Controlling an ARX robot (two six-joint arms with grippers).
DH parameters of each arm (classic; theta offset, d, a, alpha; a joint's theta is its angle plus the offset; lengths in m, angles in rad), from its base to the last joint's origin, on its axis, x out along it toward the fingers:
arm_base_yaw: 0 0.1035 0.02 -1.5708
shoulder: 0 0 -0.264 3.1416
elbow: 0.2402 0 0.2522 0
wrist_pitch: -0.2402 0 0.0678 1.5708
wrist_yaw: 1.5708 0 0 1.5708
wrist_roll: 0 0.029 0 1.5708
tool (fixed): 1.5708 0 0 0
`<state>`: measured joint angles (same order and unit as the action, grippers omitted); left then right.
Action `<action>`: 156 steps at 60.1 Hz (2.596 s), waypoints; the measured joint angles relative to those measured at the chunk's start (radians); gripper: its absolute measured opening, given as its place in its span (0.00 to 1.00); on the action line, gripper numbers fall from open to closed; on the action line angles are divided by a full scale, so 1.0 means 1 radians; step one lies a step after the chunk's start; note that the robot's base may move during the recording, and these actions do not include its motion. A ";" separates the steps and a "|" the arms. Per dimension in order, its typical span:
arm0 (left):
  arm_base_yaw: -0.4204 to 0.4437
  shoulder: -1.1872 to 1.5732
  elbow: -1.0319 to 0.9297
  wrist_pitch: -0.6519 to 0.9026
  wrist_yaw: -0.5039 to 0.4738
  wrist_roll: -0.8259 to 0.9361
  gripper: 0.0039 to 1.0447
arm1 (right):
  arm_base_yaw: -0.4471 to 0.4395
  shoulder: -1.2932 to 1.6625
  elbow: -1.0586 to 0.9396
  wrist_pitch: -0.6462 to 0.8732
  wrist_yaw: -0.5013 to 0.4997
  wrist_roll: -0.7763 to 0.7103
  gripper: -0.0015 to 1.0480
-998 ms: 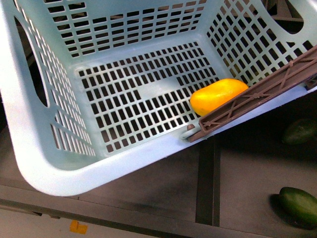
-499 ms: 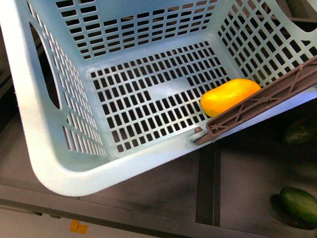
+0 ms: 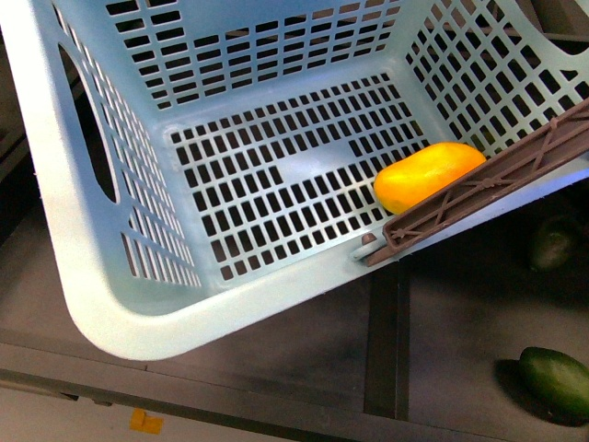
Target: Pick mango and avocado into basket
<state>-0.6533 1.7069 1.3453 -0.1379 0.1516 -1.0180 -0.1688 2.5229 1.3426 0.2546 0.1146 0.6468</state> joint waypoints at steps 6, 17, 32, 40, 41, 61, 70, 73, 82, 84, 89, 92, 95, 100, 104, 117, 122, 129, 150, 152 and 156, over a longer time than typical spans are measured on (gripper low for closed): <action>0.000 0.000 0.000 0.000 -0.002 0.000 0.14 | 0.008 0.016 0.019 -0.008 0.002 0.012 0.92; 0.000 0.000 0.000 0.000 -0.003 0.000 0.14 | 0.014 0.040 0.044 -0.021 0.009 0.016 0.92; 0.000 0.000 0.000 0.000 -0.001 0.000 0.14 | 0.018 0.072 0.072 -0.043 0.018 0.019 0.92; 0.000 0.000 0.000 0.000 -0.002 0.000 0.14 | 0.023 0.101 0.101 -0.067 0.027 0.019 0.92; 0.000 0.000 0.000 0.000 -0.002 0.000 0.14 | 0.024 0.104 0.103 -0.070 0.029 0.019 0.92; 0.000 0.000 0.000 0.000 -0.002 0.000 0.14 | 0.037 0.128 0.139 -0.088 0.046 0.014 0.92; 0.000 0.000 0.000 0.000 -0.002 0.000 0.14 | 0.039 0.136 0.149 -0.092 0.049 0.011 0.92; 0.000 0.000 0.000 0.000 -0.002 0.000 0.14 | 0.039 0.140 0.151 -0.094 0.051 0.011 0.91; 0.000 0.000 0.000 0.000 -0.002 0.000 0.14 | 0.040 0.147 0.157 -0.102 0.063 0.007 0.75; 0.000 0.000 0.000 0.000 -0.002 0.000 0.14 | 0.040 0.148 0.157 -0.104 0.065 0.007 0.70; 0.000 0.000 0.000 0.000 -0.002 0.000 0.14 | 0.040 0.150 0.157 -0.105 0.069 0.005 0.61; 0.000 0.000 0.000 0.000 -0.003 0.000 0.14 | 0.040 0.150 0.157 -0.104 0.069 0.004 0.57; 0.000 0.000 0.000 0.000 -0.003 0.000 0.14 | 0.039 0.150 0.157 -0.103 0.068 0.003 0.56; 0.000 0.000 0.000 0.000 -0.002 0.000 0.14 | 0.037 0.150 0.151 -0.090 0.063 -0.003 0.56; 0.000 0.000 0.000 0.000 -0.002 0.000 0.14 | 0.034 0.143 0.134 -0.070 0.051 -0.010 0.56; 0.000 0.000 0.000 0.000 -0.002 0.000 0.14 | 0.008 0.014 -0.065 0.066 -0.060 -0.064 0.55; 0.000 0.000 0.000 0.000 -0.002 0.000 0.14 | -0.006 -0.057 -0.143 0.101 -0.088 -0.100 0.55; 0.000 0.000 0.000 0.000 -0.002 0.000 0.14 | -0.047 -0.192 -0.273 0.151 -0.135 -0.167 0.55; 0.000 0.000 0.000 0.000 -0.002 0.000 0.14 | -0.212 -0.669 -0.609 0.088 -0.318 -0.391 0.55; 0.000 0.000 0.000 0.000 -0.002 0.000 0.14 | -0.223 -0.729 -0.630 0.066 -0.344 -0.414 0.55; 0.000 0.000 0.000 0.000 -0.001 0.000 0.14 | -0.237 -0.835 -0.657 0.025 -0.380 -0.436 0.55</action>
<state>-0.6533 1.7069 1.3453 -0.1379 0.1505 -1.0180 -0.4057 1.6875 0.6861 0.2798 -0.2657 0.2108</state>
